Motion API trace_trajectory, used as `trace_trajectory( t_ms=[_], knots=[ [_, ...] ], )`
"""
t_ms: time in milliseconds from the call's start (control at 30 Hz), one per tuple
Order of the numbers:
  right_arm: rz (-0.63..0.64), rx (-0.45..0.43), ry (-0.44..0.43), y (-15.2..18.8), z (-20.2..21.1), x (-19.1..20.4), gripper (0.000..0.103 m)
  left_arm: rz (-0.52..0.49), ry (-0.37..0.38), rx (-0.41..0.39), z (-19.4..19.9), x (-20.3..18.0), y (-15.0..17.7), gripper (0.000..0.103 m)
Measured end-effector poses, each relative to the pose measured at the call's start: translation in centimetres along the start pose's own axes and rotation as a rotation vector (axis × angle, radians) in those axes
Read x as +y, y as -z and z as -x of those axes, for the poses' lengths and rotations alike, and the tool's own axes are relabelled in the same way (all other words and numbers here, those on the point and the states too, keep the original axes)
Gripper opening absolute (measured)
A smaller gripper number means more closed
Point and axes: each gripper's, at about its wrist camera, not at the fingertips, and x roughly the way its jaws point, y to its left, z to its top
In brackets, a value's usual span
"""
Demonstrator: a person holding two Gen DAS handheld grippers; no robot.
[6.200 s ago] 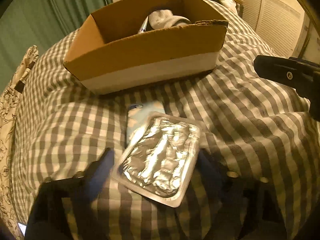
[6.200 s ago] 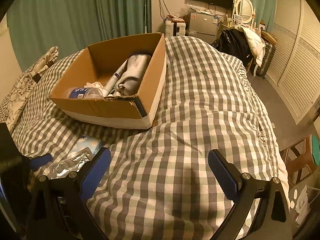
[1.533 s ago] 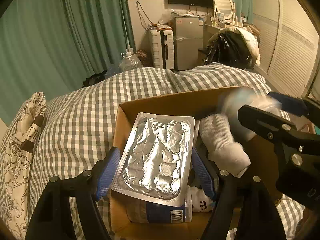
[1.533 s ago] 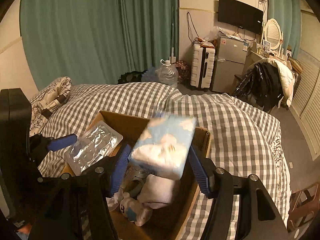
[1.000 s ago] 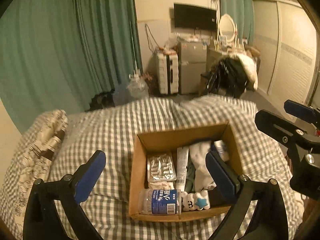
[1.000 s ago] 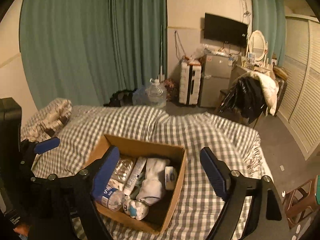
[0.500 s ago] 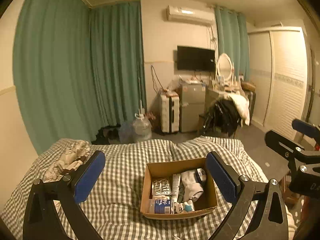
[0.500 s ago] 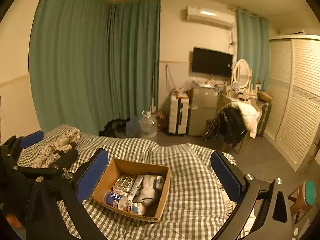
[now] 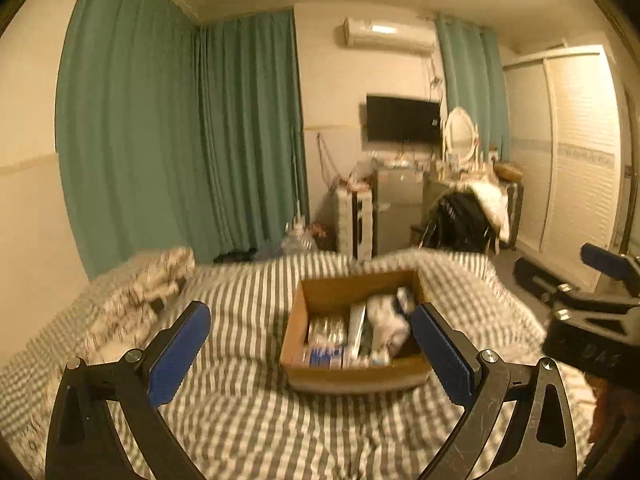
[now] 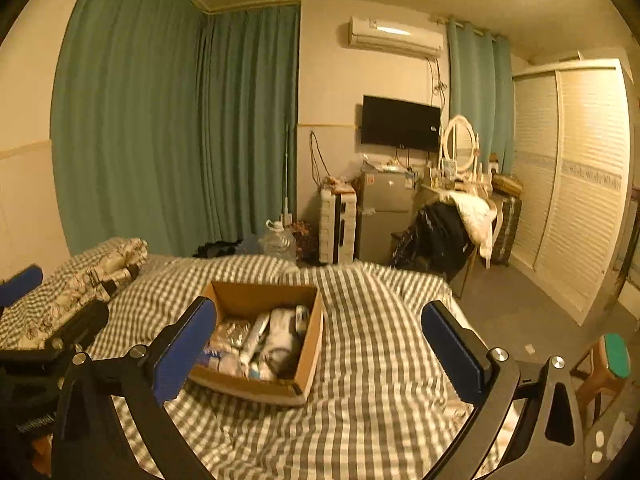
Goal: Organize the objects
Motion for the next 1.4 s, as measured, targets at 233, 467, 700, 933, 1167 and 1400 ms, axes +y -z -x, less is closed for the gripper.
trace_trajectory(
  t_ms=[233,467,700,933,1167,1400],
  knots=[
    [0.022,0.07,0.038,4.0,-2.6,-0.3,0.103,0.005,-0.024,0.056,-1.7,-0.1,2.0,0.103],
    [0.005,0.072,0.015,4.6,-2.5,-0.5,0.103,0.018,-0.034,0.06,-1.7,0.5,2.1,0.103],
    [0.004,0.073,0.017,4.4,-2.8,-0.6,0.103,0.029,-0.033,0.053,-1.4,0.9,2.0,0.103],
    [0.007,0.073,0.014,4.1,-2.8,-0.5,0.103,0.028,-0.033,0.052,-1.3,1.0,1.8,0.103],
    [0.01,0.075,0.012,4.1,-3.0,-0.3,0.103,0.031,-0.031,0.053,-1.3,1.1,1.8,0.103],
    [0.011,0.08,0.007,4.2,-3.1,0.0,0.103,0.028,-0.028,0.055,-1.2,1.0,1.8,0.103]
  ],
)
